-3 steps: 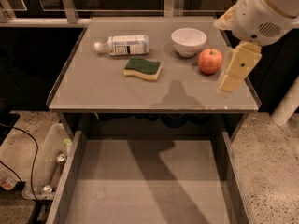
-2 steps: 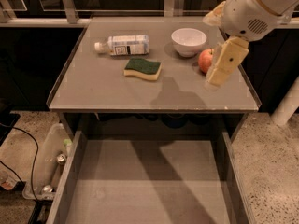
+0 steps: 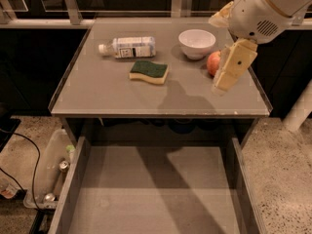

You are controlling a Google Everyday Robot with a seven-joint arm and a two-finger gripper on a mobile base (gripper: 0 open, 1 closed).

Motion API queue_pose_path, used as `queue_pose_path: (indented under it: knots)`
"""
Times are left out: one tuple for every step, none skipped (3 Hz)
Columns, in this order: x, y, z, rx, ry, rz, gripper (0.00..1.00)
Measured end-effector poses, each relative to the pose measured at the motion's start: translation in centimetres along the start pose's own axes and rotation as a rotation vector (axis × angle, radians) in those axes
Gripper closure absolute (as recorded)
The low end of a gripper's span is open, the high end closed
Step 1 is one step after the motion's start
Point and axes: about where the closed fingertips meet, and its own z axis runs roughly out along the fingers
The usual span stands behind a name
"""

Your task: Place sponge into top drawer

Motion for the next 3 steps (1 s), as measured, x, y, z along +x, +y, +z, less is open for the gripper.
queue_pose_path:
  knots:
    - [-1.2, -0.4, 3.3, -0.015, -0.065, -0.027, 0.0]
    - [-2.3, -2.5, 6.7, -0.028, -0.184, -0.017, 0.0]
    - [-2.0, -4.4, 11.4, -0.091, -0.287, 0.059, 0.0]
